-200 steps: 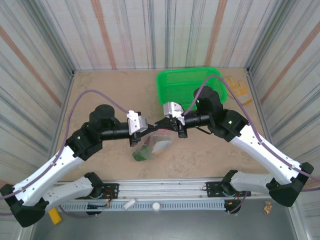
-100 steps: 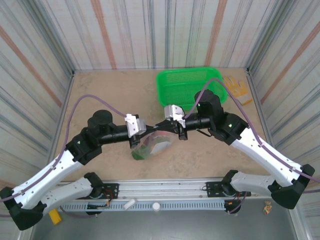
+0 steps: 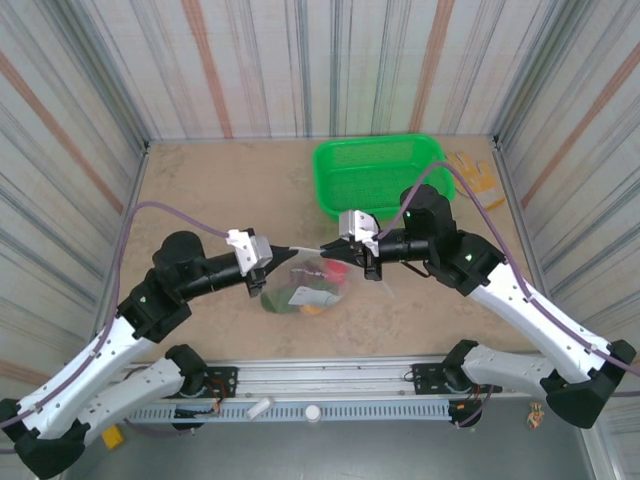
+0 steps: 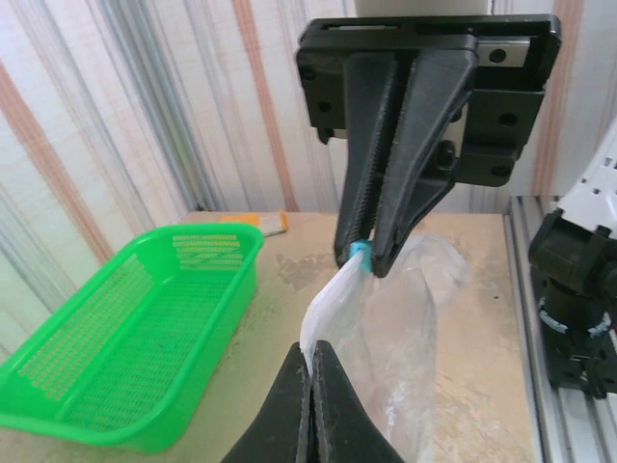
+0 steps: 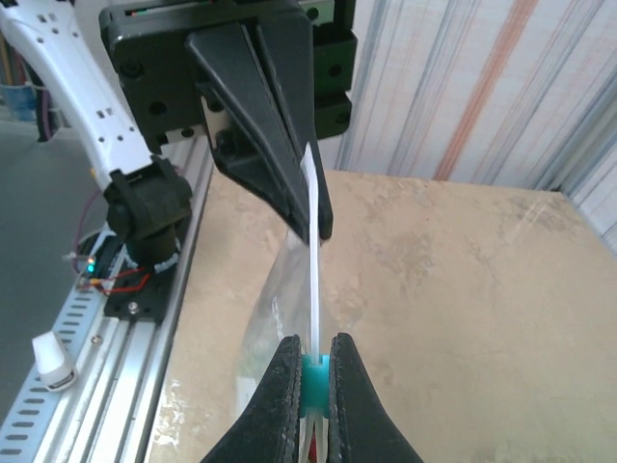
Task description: Place the food in the zip-top bag and seal the zipper
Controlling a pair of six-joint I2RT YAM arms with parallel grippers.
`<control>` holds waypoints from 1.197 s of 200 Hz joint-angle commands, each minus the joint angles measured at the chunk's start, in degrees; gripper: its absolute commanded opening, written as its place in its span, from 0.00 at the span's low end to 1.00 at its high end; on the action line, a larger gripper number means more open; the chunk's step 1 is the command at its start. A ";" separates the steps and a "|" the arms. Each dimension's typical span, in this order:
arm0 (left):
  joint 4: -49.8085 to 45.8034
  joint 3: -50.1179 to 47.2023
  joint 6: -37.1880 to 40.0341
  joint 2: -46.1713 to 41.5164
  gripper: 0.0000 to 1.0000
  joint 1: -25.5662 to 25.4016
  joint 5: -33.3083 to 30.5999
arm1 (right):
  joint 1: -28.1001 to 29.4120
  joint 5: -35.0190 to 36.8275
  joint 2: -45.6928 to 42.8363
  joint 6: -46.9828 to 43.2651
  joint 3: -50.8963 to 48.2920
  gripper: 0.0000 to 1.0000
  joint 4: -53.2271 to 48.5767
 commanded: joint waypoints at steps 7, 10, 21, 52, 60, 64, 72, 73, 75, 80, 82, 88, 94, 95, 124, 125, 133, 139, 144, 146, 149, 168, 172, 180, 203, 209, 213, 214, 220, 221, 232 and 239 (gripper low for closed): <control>3.21 0.24 -0.71 -4.53 0.00 1.98 -11.72 | -3.41 2.74 -4.45 1.85 -2.69 0.00 -5.73; 3.34 0.20 -0.55 -4.80 0.00 1.98 -12.42 | -3.67 2.86 -4.55 1.95 -2.98 0.00 -5.73; 4.09 -0.47 -0.39 -5.86 0.00 2.06 -15.19 | -4.38 3.50 -5.20 2.36 -3.80 0.00 -5.74; 6.51 -2.61 -0.65 -8.42 0.00 2.16 -23.00 | -5.67 6.49 -7.06 2.84 -6.26 0.00 -5.92; 6.34 -2.86 -0.66 -8.56 0.00 2.16 -24.19 | -5.94 7.85 -7.65 3.01 -7.00 0.00 -5.92; 6.34 -2.88 -0.73 -8.61 0.00 2.19 -24.70 | -6.04 8.68 -7.99 3.11 -7.33 0.00 -5.91; 5.99 -2.88 -0.70 -8.57 0.00 2.25 -25.47 | -6.21 10.50 -8.47 3.35 -8.24 0.00 -5.93; 5.91 -2.88 -0.68 -8.54 0.00 2.25 -25.49 | -6.25 10.94 -8.60 3.41 -8.43 0.00 -5.91; 5.73 -2.88 -0.71 -8.53 0.00 2.29 -25.61 | -6.29 11.27 -8.66 3.48 -8.56 0.00 -5.95; 5.53 -2.88 -0.70 -8.48 0.00 2.33 -26.09 | -6.33 12.90 -8.93 3.70 -9.10 0.00 -5.93; 5.39 -2.88 -0.73 -8.44 0.00 2.34 -26.24 | -6.33 13.43 -9.02 3.83 -9.30 0.00 -5.91; 5.17 -2.96 -0.73 -8.43 0.00 2.41 -26.71 | -6.46 15.71 -9.23 4.22 -9.81 0.00 -5.99; 5.09 -3.05 -0.83 -8.52 0.00 2.41 -27.05 | -6.50 17.70 -9.46 4.62 -10.33 0.00 -6.12; 5.07 -3.10 -0.83 -8.52 0.00 2.37 -27.11 | -6.50 18.03 -9.49 4.66 -10.39 0.00 -6.14; 5.74 -4.00 -1.01 -8.88 0.00 2.69 -28.02 | -7.00 28.20 -10.56 6.54 -12.61 0.00 -6.70; 5.75 -4.01 -1.01 -8.88 0.00 2.69 -27.99 | -7.06 28.60 -10.61 6.63 -12.72 0.00 -6.70; 5.67 -4.09 -1.28 -8.72 0.00 2.85 -27.77 | -7.48 31.95 -10.70 7.33 -13.30 0.00 -6.85; 5.59 -4.22 -1.40 -8.55 0.00 2.91 -27.68 | -8.01 34.08 -10.75 7.91 -13.65 0.00 -7.00; 5.53 -4.28 -1.59 -8.45 0.00 2.95 -27.57 | -8.43 35.77 -10.75 8.54 -13.98 0.00 -6.97; 5.50 -4.33 -1.68 -8.44 0.00 2.95 -27.58 | -8.66 36.31 -10.75 8.84 -14.11 0.00 -6.96; 5.49 -4.37 -1.73 -8.36 0.00 2.95 -27.56 | -8.98 37.11 -10.75 9.24 -14.30 0.00 -6.96; 5.66 -5.02 -2.36 -8.35 0.00 3.12 -27.53 | -11.12 40.03 -10.83 11.32 -15.34 0.00 -6.73; 5.75 -5.11 -2.48 -8.39 0.00 3.13 -27.42 | -11.32 40.90 -10.88 11.60 -15.45 0.00 -6.53; 5.86 -5.41 -2.66 -8.43 0.00 3.12 -27.35 | -11.49 42.80 -11.00 11.88 -16.03 0.00 -6.20; 5.36 -5.57 -2.98 -8.69 0.00 3.43 -27.21 | -11.60 47.40 -11.36 12.25 -16.93 0.00 -5.50; 5.25 -5.69 -3.10 -8.65 0.00 3.64 -27.14 | -11.68 47.68 -11.45 12.26 -17.24 0.00 -5.24; 5.07 -5.73 -3.16 -8.69 0.00 3.73 -27.05 | -11.69 47.78 -11.53 12.21 -17.37 0.00 -5.06; 5.02 -5.71 -3.14 -8.70 0.00 3.74 -27.07 | -11.69 47.83 -11.53 12.27 -17.39 0.00 -5.04; 4.75 -5.72 -3.37 -8.61 0.00 3.92 -27.14 | -11.77 48.10 -11.54 12.32 -17.49 0.00 -4.88; 4.68 -5.71 -3.42 -8.57 0.00 3.96 -27.16 | -11.77 48.13 -11.54 12.33 -17.49 0.00 -4.86; 4.34 -5.78 -4.01 -8.44 0.00 4.34 -27.40 | -11.84 48.33 -11.37 12.36 -17.60 0.02 -4.68; 4.13 -5.89 -4.46 -8.43 0.00 4.67 -27.79 | -11.87 48.34 -11.29 12.58 -17.58 0.09 -4.47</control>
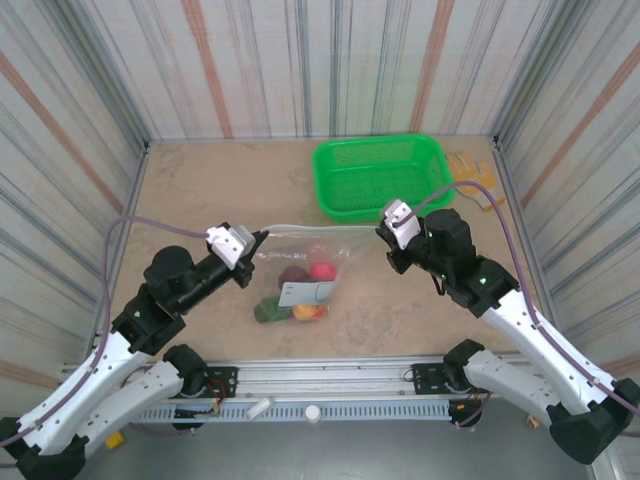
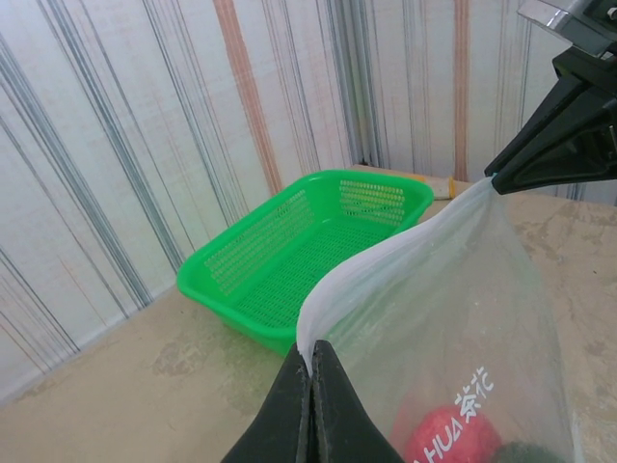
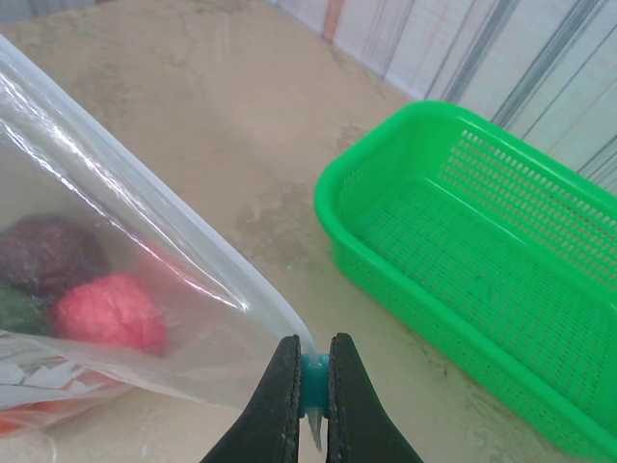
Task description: Place the food in the zip-top bag and seal the zipper
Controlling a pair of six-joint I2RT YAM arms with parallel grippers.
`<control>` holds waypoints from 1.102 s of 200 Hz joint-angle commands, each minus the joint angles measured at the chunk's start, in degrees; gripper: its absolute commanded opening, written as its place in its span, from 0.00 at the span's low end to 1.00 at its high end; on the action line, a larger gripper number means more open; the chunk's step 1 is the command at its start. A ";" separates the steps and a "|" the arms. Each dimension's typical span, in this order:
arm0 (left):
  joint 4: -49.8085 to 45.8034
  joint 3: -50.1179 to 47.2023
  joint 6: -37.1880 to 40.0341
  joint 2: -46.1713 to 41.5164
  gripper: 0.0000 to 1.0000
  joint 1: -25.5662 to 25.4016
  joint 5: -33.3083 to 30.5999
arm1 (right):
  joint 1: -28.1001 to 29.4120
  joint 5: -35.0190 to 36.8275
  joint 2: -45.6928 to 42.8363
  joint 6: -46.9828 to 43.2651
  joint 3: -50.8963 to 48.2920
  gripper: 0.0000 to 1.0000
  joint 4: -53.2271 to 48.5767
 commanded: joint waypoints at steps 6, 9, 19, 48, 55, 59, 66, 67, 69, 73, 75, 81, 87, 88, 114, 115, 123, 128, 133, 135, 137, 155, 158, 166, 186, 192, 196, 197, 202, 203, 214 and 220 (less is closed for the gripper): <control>2.89 0.55 -2.55 -1.70 0.00 2.61 -7.07 | -2.82 13.17 -0.35 2.62 -1.67 0.19 -4.81; 2.73 0.58 -2.87 -1.64 0.00 2.79 -7.28 | -2.83 12.82 -0.41 2.95 -1.58 0.23 -4.63; 2.30 0.53 -4.05 -1.27 0.00 3.31 -8.21 | -2.85 9.80 -0.96 3.45 -1.16 0.34 -3.85; 0.03 1.06 -10.10 2.35 0.00 6.65 -13.30 | -2.55 1.63 -3.15 5.02 0.46 0.57 -1.17; -0.98 1.41 -12.19 4.20 0.00 8.24 -16.23 | -2.40 1.61 -3.16 5.38 1.19 0.57 -1.11; -1.61 1.66 -13.45 5.41 0.00 9.24 -17.79 | -2.33 1.62 -3.09 5.53 1.64 0.57 -1.20; -2.58 2.18 -16.22 7.86 0.00 11.40 -20.62 | -2.22 1.51 -2.99 5.55 2.25 0.58 -1.36; -2.68 2.30 -16.60 8.23 0.00 11.87 -21.05 | -2.21 1.45 -2.98 5.59 2.28 0.57 -1.34; -2.85 2.44 -17.78 8.91 0.00 12.60 -21.68 | -2.16 1.40 -2.98 5.62 2.46 0.58 -1.38; -3.30 2.86 -19.94 10.40 0.00 14.37 -22.48 | -2.08 1.26 -2.82 5.56 2.64 0.58 -1.42; -3.47 3.06 -20.90 11.30 0.00 15.36 -22.52 | -2.04 1.22 -2.74 5.48 2.72 0.58 -1.49; -3.62 3.51 -24.37 13.60 0.00 18.17 -22.35 | -1.82 1.26 -2.57 5.36 3.03 0.58 -1.59; -3.79 3.99 -27.58 16.25 0.00 20.86 -21.77 | -1.47 2.02 -2.30 5.36 3.21 0.58 -1.72; -3.80 4.09 -28.16 16.64 0.00 21.13 -21.63 | -1.40 2.14 -2.29 5.36 3.29 0.58 -1.70; -1.75 6.67 -38.51 30.53 0.04 29.93 -18.87 | 0.57 5.63 -1.34 5.89 3.54 0.58 -1.13; -1.78 6.92 -38.91 31.17 0.04 30.19 -18.73 | 0.63 5.70 -1.33 5.94 3.54 0.58 -1.10; -1.45 8.66 -41.67 36.38 0.06 31.97 -17.44 | 1.31 6.27 -1.23 5.98 3.50 0.58 -0.83; -0.92 9.92 -42.31 39.67 0.07 32.67 -16.84 | 1.67 6.59 -1.23 6.06 3.46 0.58 -0.73; -0.65 11.42 -42.54 43.01 0.07 33.04 -16.37 | 2.11 6.97 -1.26 6.12 3.46 0.58 -0.65; -0.57 12.17 -42.55 44.56 0.07 33.21 -16.21 | 2.28 7.17 -1.30 6.21 3.41 0.58 -0.68; -0.42 12.83 -42.44 45.74 0.07 33.32 -16.14 | 2.41 7.47 -1.31 6.26 3.38 0.58 -0.60; 1.47 21.97 -36.55 59.86 0.00 33.79 -12.39 | 3.53 9.95 -1.71 6.56 3.26 0.58 -0.38; 0.57 24.32 -35.19 62.52 0.00 33.79 -11.68 | 3.67 10.58 -1.75 6.58 3.34 0.58 -0.37; -4.28 32.39 -32.25 69.83 0.00 33.79 -10.36 | 3.82 11.39 -1.67 6.52 3.76 0.58 -0.39; -19.87 50.83 -29.78 84.95 0.05 33.84 -8.89 | 4.00 11.15 -1.27 5.98 5.35 0.58 -0.95; -21.80 52.92 -29.97 87.96 0.11 33.88 -8.95 | 4.10 11.23 -1.23 5.91 5.92 0.58 -1.36; -22.42 53.68 -30.10 89.15 0.17 33.94 -9.11 | 4.12 11.29 -1.25 5.89 6.24 0.58 -1.62; -22.53 53.80 -30.09 89.35 0.18 33.96 -9.14 | 4.19 11.31 -1.23 5.83 6.42 0.58 -1.78; -22.61 54.01 -30.77 89.97 0.25 34.10 -9.78 | 4.17 11.44 -1.35 5.81 6.72 0.59 -2.06; -22.62 53.97 -30.95 90.07 0.26 34.12 -9.87 | 4.20 11.43 -1.43 5.72 6.84 0.59 -2.17; -21.20 52.10 -32.73 88.90 0.37 34.41 -11.06 | 4.21 11.57 -1.95 5.46 7.13 0.59 -2.73; -19.06 50.22 -32.91 87.71 0.41 34.45 -11.22 | 4.15 11.73 -2.31 5.33 7.13 0.59 -2.90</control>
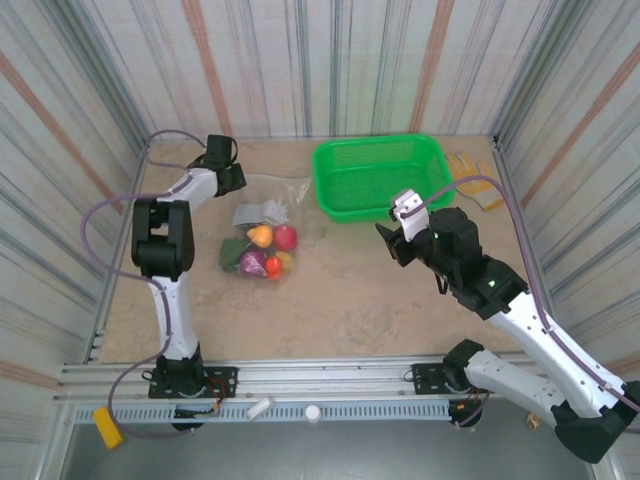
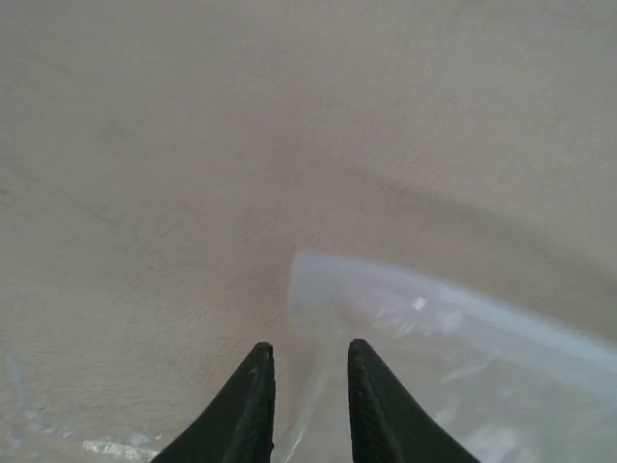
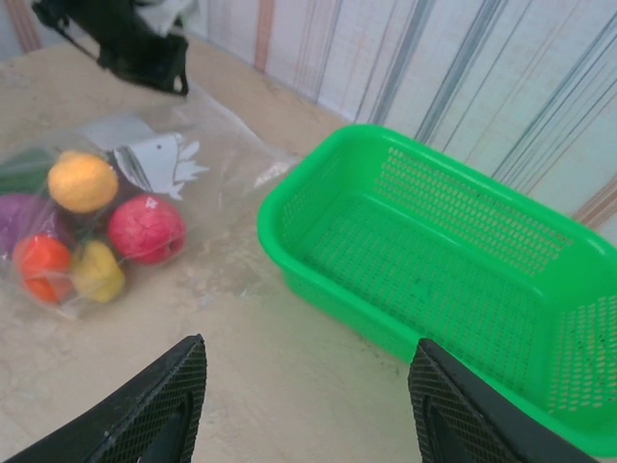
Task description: Place the food in the zip-top bag and seal the zipper
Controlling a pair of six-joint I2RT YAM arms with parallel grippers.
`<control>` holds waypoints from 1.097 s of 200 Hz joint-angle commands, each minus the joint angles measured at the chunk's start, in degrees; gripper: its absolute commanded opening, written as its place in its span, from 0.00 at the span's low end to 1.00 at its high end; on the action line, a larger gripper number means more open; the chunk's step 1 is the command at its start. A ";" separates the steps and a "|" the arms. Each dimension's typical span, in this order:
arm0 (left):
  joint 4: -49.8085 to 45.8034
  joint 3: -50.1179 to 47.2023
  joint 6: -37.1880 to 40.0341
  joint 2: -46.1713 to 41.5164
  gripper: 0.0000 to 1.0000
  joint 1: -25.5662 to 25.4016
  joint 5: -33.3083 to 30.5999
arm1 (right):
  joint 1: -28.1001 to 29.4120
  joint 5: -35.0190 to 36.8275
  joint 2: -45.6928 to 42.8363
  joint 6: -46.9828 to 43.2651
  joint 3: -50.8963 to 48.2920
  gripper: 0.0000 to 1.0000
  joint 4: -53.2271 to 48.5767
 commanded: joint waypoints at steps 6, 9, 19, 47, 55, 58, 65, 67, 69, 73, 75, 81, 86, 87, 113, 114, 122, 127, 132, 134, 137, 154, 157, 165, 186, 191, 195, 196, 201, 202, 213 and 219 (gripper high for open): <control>-4.93 -3.19 -0.47 -2.72 0.46 0.77 -0.70 | 0.55 1.95 -1.46 0.42 2.51 0.60 -1.68; -4.74 -3.54 -0.54 -2.78 0.48 0.77 -0.62 | 0.49 1.96 -1.63 0.40 2.48 0.61 -1.79; -5.21 -3.74 -0.58 -5.13 0.51 0.77 -0.25 | 0.45 1.83 -1.84 0.36 2.53 0.63 -2.26; 0.38 -10.30 -0.60 -15.40 0.98 0.64 -0.04 | 0.24 0.90 -1.11 1.68 3.33 0.88 -3.20; 3.14 -13.13 -0.65 -19.63 0.99 0.52 0.18 | 0.18 0.41 -0.76 1.99 3.52 0.99 -3.01; 4.12 -14.24 -0.69 -21.12 0.99 0.51 0.22 | 0.19 0.50 -0.63 2.13 3.53 0.99 -2.85; 5.78 -16.52 -0.56 -24.92 0.99 0.20 -0.05 | 0.19 0.24 -0.39 2.55 3.53 0.99 -2.43; 6.09 -17.04 -0.56 -26.04 0.99 0.12 -0.20 | 0.19 0.21 -0.36 2.71 3.53 0.99 -2.33; 6.43 -17.69 -0.56 -27.11 0.99 -0.03 -0.39 | 0.19 0.14 -0.29 2.84 3.48 0.99 -2.21; 7.29 -18.97 -0.47 -29.30 0.99 -0.30 -0.70 | 0.12 -0.03 -0.24 3.04 3.36 0.99 -1.91; 7.88 -19.60 -0.34 -30.47 0.99 -0.46 -1.02 | 0.17 -0.07 -0.26 3.07 3.31 0.99 -1.71; 9.37 -22.00 0.32 -34.16 0.99 -1.06 -2.37 | 0.13 -0.15 -0.31 3.11 2.99 0.99 -1.08; 11.05 -24.53 1.29 -37.48 0.99 -1.77 -3.93 | 0.18 -0.06 -0.44 3.25 2.46 0.99 -0.65; 11.52 -25.04 1.47 -38.40 0.99 -1.86 -4.28 | 0.18 0.03 -0.48 3.30 2.29 0.99 -0.53; 30.69 -43.85 9.34 -56.57 0.99 -5.61 -8.65 | -0.56 0.30 -4.62 0.14 -8.33 0.99 10.39; 31.23 -44.42 9.53 -57.09 0.99 -5.63 -8.45 | -0.62 0.08 -4.82 -0.23 -8.86 0.99 10.83; 34.58 -48.16 10.60 -60.59 0.99 -5.30 -7.28 | -1.53 -1.22 -6.33 -2.14 -12.39 0.99 14.91; 35.15 -49.87 10.97 -62.18 0.99 -5.02 -7.31 | -2.45 -1.84 -6.94 -3.03 -14.39 0.99 17.24; 35.24 -51.15 11.31 -63.40 0.99 -4.95 -7.83 | -3.69 -1.75 -7.35 -2.81 -15.96 0.99 19.59; 35.16 -51.71 11.53 -63.82 0.99 -4.90 -8.23 | -4.21 -1.45 -7.42 -2.10 -16.53 0.99 20.38; 34.94 -52.39 11.83 -64.39 0.99 -4.86 -8.83 | -5.26 -0.80 -7.53 -0.75 -17.20 0.99 21.73; 34.29 -56.28 15.15 -66.71 0.99 -4.30 -9.83 | -11.34 -2.43 -6.85 4.45 -18.99 0.99 25.71; 34.44 -57.09 15.59 -66.89 0.99 -4.13 -9.71 | -12.14 -2.78 -6.50 4.67 -19.47 0.99 26.65; 33.33 -58.44 16.23 -67.18 0.99 -3.54 -10.01 | -13.71 -1.72 -5.18 4.88 -21.06 0.99 29.29; 36.29 -63.41 20.09 -64.28 0.99 0.88 -0.79 | -17.94 2.20 -0.20 2.83 -24.49 0.99 33.44; 38.07 -64.79 19.89 -63.09 0.99 2.16 1.40 | -19.34 3.05 1.09 2.74 -25.38 0.99 34.27; 38.74 -65.77 19.53 -62.29 0.99 3.10 3.03 | -20.61 3.34 2.01 2.84 -26.12 0.99 34.96; 38.90 -65.97 19.37 -62.01 0.99 3.30 3.46 | -21.07 3.36 2.15 2.87 -26.28 0.99 35.11; 39.46 -67.02 18.70 -61.02 0.99 4.22 4.42 | -22.22 3.32 2.92 2.90 -27.12 0.99 35.99; 39.57 -67.25 18.52 -60.85 0.99 4.47 4.59 | -22.84 3.38 3.15 2.95 -27.56 0.99 36.33; 41.29 -69.33 16.75 -59.07 0.99 6.16 5.85 | -25.84 3.05 3.80 2.80 -30.61 0.99 39.62; 42.89 -70.47 17.65 -58.26 0.99 6.90 7.69 | -27.44 2.49 4.34 3.10 -32.48 0.99 41.80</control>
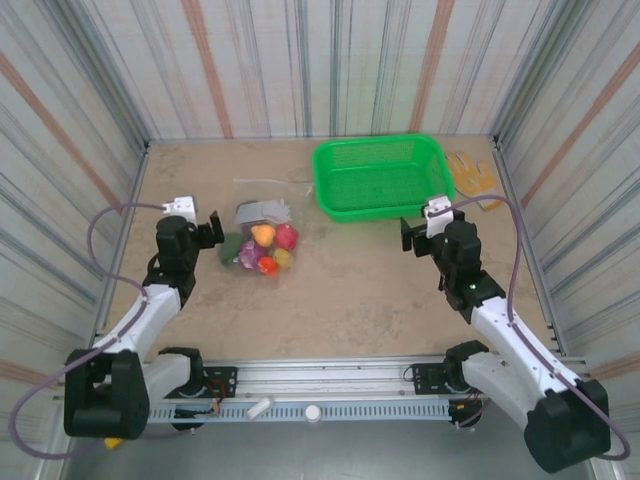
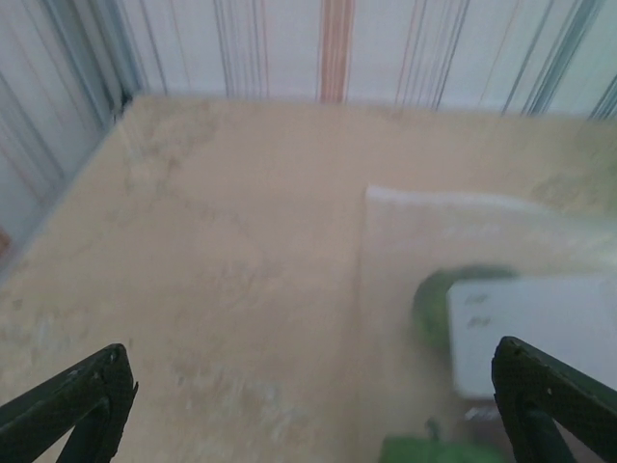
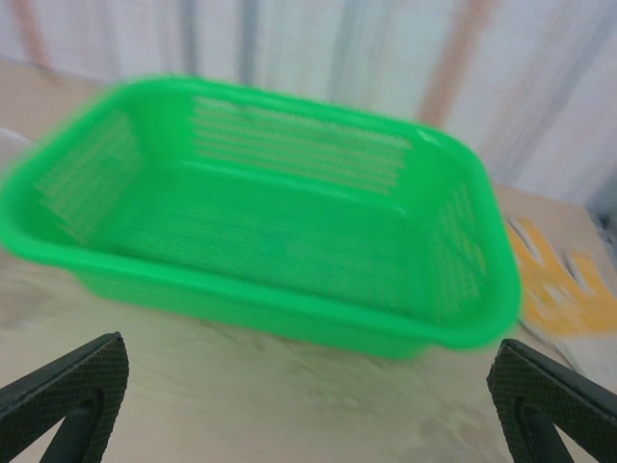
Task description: Place the food in the zip-top bag and seal the zipper
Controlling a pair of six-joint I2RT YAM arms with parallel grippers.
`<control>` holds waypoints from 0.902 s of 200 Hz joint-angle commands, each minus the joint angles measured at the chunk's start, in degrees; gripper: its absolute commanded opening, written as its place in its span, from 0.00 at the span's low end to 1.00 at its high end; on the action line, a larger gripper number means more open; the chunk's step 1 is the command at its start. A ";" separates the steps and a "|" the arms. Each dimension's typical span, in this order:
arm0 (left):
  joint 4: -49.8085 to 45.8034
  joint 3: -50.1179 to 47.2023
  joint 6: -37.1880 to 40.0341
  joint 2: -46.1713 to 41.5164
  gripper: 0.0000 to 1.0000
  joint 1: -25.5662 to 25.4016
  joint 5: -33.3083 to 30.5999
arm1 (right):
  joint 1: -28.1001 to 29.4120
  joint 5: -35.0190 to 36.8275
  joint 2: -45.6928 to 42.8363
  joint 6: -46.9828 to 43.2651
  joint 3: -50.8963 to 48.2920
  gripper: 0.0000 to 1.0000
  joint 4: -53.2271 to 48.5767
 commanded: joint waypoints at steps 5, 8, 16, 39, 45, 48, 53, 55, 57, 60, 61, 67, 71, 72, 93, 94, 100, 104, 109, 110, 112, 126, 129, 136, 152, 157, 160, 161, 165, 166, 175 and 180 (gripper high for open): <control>8.22 -5.03 1.86 3.59 0.99 3.37 9.11 | -7.08 1.03 2.73 1.43 -7.21 0.99 10.97; 9.45 -5.53 1.54 4.06 0.99 3.51 9.67 | -7.99 0.42 3.35 2.05 -7.78 0.99 11.70; 13.57 -6.76 -0.05 6.00 0.99 3.89 10.50 | -10.22 -1.00 5.41 3.71 -8.46 0.99 12.68; 17.44 -5.90 2.77 10.29 0.99 4.15 14.49 | -14.97 -4.62 13.08 5.61 -10.66 0.99 21.02; 19.11 -6.04 4.07 10.79 0.99 4.13 15.33 | -15.32 -5.73 14.92 5.07 -11.18 0.99 23.80; 20.04 -6.23 4.42 11.11 0.99 4.11 15.18 | -15.51 -6.36 15.83 5.02 -11.14 0.99 24.49; 22.05 -6.60 4.89 11.69 0.99 4.12 14.82 | -15.93 -7.35 17.47 5.20 -10.83 0.99 25.39; 22.63 -6.63 5.05 11.96 0.99 4.09 14.66 | -16.06 -7.82 18.13 5.42 -10.65 0.99 25.78; 22.99 -6.64 5.24 12.15 0.99 4.09 14.52 | -16.24 -8.09 18.78 5.65 -10.56 0.99 26.12; 23.15 -6.52 5.55 12.43 0.99 4.08 14.27 | -16.59 -8.70 19.62 6.29 -10.51 0.99 26.78; 23.30 -6.49 5.65 12.52 0.99 4.08 14.12 | -16.74 -8.85 20.05 6.51 -10.50 0.99 27.21; 25.32 -6.87 5.87 14.03 0.99 4.07 13.66 | -17.60 -10.33 21.77 7.45 -10.39 0.99 29.65; 27.54 -7.30 5.76 15.26 0.99 4.08 13.16 | -17.64 -10.72 22.37 7.50 -10.06 0.99 29.77; 28.08 -7.45 5.80 15.60 0.99 4.08 13.13 | -17.61 -10.87 22.49 7.42 -10.02 0.99 29.98; 43.70 -11.00 6.24 24.34 0.99 4.32 13.76 | -18.21 -12.03 26.40 8.64 -10.76 0.99 37.33; 44.65 -11.11 6.35 24.89 0.99 4.34 13.86 | -18.34 -12.45 26.61 8.73 -10.81 0.99 37.63; 46.64 -11.16 6.67 25.88 0.99 4.54 15.10 | -18.88 -13.66 28.79 9.21 -11.59 0.99 41.25; 43.40 -10.26 6.82 25.00 0.99 4.68 16.35 | -18.97 -14.11 30.51 9.35 -12.19 0.99 44.20; 36.90 -8.24 7.33 23.36 0.99 4.66 17.66 | -19.12 -14.80 32.86 9.31 -12.92 0.99 47.74; 35.70 -7.79 7.51 23.12 0.99 4.68 17.97 | -19.10 -15.06 33.36 9.25 -13.03 0.99 48.33; 33.16 -6.77 7.64 22.88 0.99 4.67 18.42 | -19.18 -15.41 34.54 9.11 -13.18 0.99 49.42; 30.27 -3.00 8.64 25.65 0.99 4.32 19.62 | -18.95 -18.13 40.23 8.07 -12.46 0.99 55.15; 30.32 -3.32 8.46 25.40 0.99 4.25 19.54 | -18.92 -18.29 39.57 7.60 -11.48 0.99 51.84; 27.93 -2.94 8.37 24.43 0.99 4.41 19.35 | -18.80 -17.86 37.38 7.27 -8.78 0.99 43.02; 28.68 -2.77 8.47 25.05 0.99 3.62 17.97 | -19.96 -17.59 39.71 9.19 -6.38 0.99 43.21; 27.43 -2.43 8.42 24.66 0.99 3.61 17.60 | -20.20 -16.00 39.02 10.09 -5.10 0.99 39.02; 26.72 -2.30 8.44 24.50 0.99 3.60 17.23 | -20.30 -15.17 38.60 10.43 -4.41 0.99 36.85; 26.62 -2.27 8.41 24.53 0.99 3.62 17.14 | -20.31 -14.98 38.47 10.55 -4.29 0.99 36.42; 26.94 -2.32 8.34 24.66 0.99 3.64 17.02 | -20.29 -14.16 38.55 10.87 -4.39 0.99 37.01; 27.12 -2.33 8.28 24.74 0.99 3.60 17.07 | -20.24 -13.93 38.78 10.94 -4.60 0.99 37.94; 27.43 -2.36 8.33 24.86 0.99 3.58 17.13 | -20.07 -13.45 39.35 11.03 -4.55 0.99 38.62; 26.87 -2.26 8.42 24.74 0.99 3.64 17.05 | -19.97 -13.14 38.94 10.97 -4.13 0.99 36.74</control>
